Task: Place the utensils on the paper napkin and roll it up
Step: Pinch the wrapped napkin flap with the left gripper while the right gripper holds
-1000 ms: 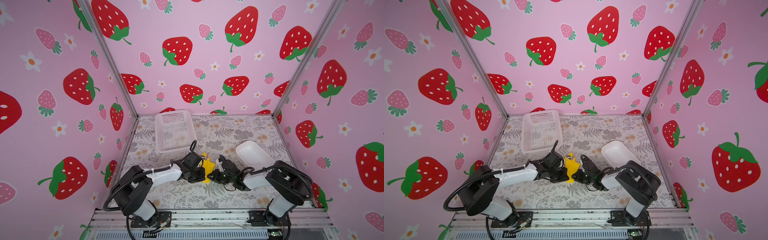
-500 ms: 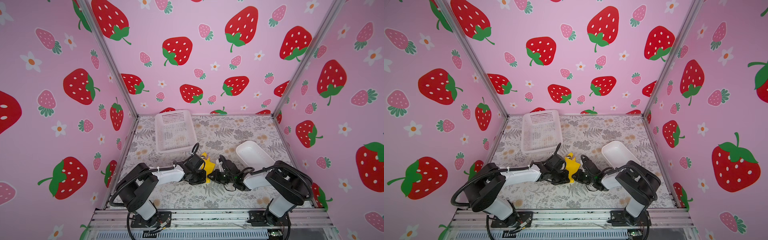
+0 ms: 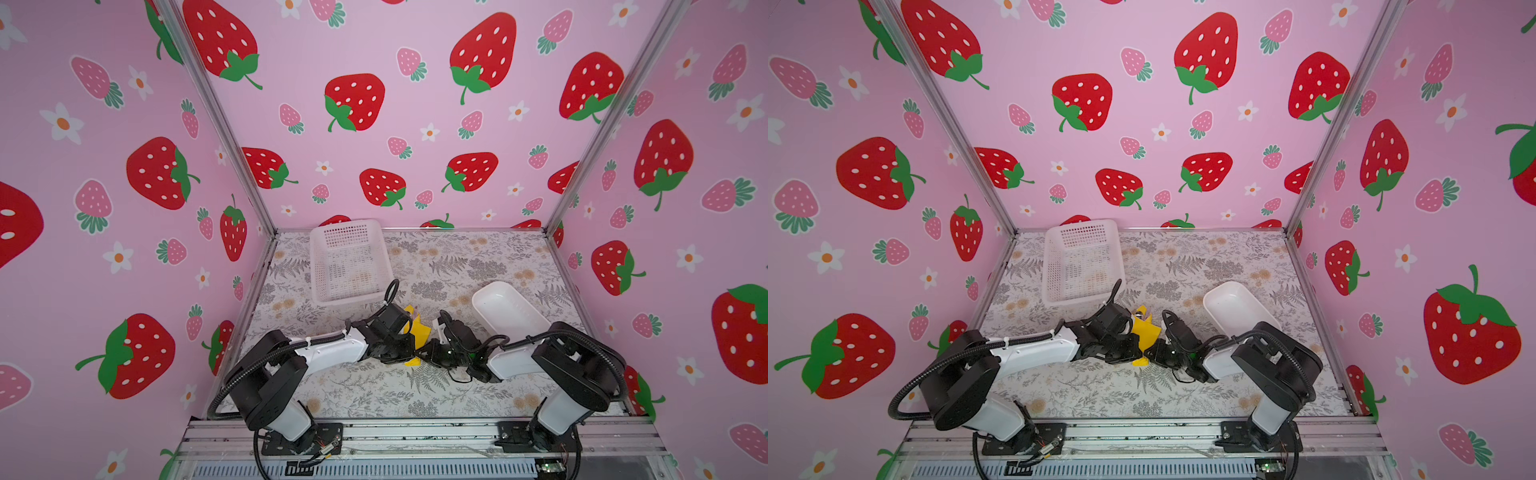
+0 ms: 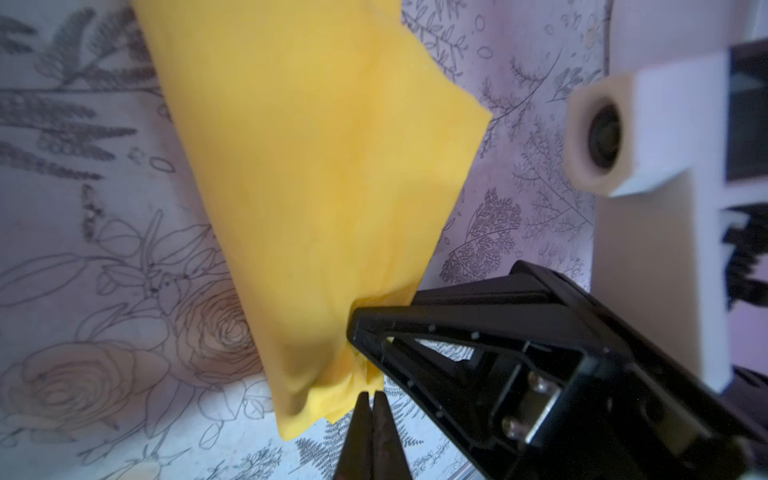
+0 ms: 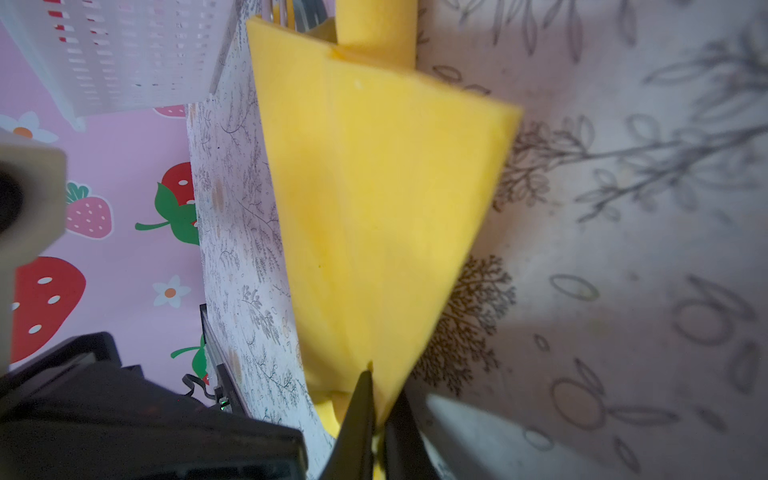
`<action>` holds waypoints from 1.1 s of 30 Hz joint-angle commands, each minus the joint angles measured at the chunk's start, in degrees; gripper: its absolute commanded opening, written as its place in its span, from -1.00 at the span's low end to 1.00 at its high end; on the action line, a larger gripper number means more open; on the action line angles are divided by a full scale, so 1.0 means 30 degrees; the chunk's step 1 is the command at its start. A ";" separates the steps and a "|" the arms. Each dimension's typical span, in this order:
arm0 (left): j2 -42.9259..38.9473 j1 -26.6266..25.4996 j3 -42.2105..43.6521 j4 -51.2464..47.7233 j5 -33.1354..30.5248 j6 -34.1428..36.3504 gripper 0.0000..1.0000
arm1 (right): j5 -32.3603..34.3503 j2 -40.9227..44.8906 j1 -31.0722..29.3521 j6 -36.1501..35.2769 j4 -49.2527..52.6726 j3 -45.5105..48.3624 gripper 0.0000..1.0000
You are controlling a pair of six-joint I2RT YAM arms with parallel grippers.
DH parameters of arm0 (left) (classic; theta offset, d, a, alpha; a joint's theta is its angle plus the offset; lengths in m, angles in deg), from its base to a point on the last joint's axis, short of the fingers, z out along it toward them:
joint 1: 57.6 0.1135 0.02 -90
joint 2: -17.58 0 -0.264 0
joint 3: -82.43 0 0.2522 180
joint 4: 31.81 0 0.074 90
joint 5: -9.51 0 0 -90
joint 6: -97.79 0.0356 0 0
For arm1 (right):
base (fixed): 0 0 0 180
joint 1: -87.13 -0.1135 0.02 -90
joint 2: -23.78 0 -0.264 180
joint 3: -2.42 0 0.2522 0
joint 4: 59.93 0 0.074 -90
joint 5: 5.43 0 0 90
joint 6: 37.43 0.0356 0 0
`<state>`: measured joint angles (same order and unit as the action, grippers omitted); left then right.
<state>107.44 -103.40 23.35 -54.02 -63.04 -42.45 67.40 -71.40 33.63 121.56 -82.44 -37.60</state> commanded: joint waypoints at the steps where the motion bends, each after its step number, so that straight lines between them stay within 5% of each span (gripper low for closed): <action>1: 0.0715 -0.0057 -0.0567 0.0337 0.0067 -0.0454 -0.98 | 0.0236 0.0189 -0.0011 0.0263 0.0557 0.0316 -0.81; 20: 0.2046 -0.0260 0.0288 0.0580 0.0481 0.0080 -1.00 | 0.0215 -0.0081 0.0004 0.0119 0.0720 -0.0152 -0.59; 33: -0.2070 0.0033 -0.0072 -0.1007 -0.1293 0.0156 -1.00 | 0.0574 0.0176 0.0262 0.0093 0.1544 0.0208 -0.92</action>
<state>103.79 -103.75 23.31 -54.26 -63.76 -42.56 68.30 -71.00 34.16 121.76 -81.08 -37.80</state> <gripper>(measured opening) 0.045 0.057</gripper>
